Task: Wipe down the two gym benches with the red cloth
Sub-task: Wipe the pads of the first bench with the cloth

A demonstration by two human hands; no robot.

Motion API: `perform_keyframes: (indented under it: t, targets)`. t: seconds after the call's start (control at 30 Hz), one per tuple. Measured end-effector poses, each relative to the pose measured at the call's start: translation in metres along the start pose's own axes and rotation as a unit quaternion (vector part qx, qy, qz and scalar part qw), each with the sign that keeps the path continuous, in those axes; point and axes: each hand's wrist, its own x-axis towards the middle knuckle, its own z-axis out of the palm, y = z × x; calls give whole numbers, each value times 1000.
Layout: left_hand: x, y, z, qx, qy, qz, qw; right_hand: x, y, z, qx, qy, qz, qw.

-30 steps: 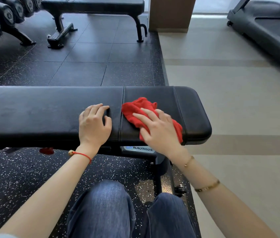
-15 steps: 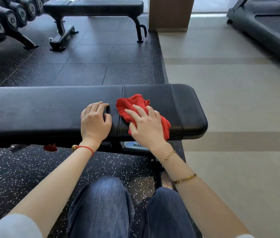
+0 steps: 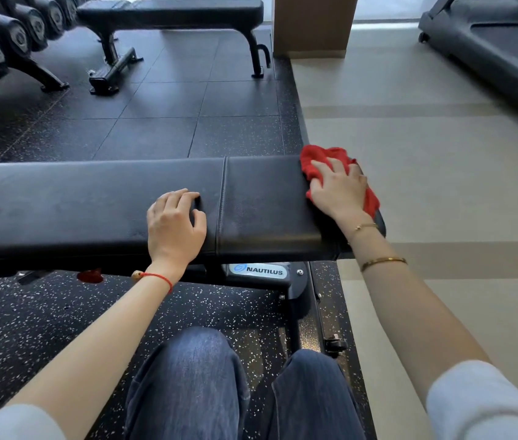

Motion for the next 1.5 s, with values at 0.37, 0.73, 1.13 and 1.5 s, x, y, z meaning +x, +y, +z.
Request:
perform_keyframes:
  t: [0.37, 0.73, 1.13, 1.5]
  targets:
    - [0, -4, -1, 4, -7, 10, 1000, -35, 9, 9, 13, 28, -148, 989]
    - [1, 0, -2, 15, -8, -1, 1000, 47, -77, 25, -12, -38, -141, 989]
    - [2, -5, 0, 14, -7, 1, 1000, -50, -57, 19, 48, -32, -316, 947]
    - [1, 0, -3, 14, -15, -2, 1000, -58, -120, 28, 19, -30, -258, 966]
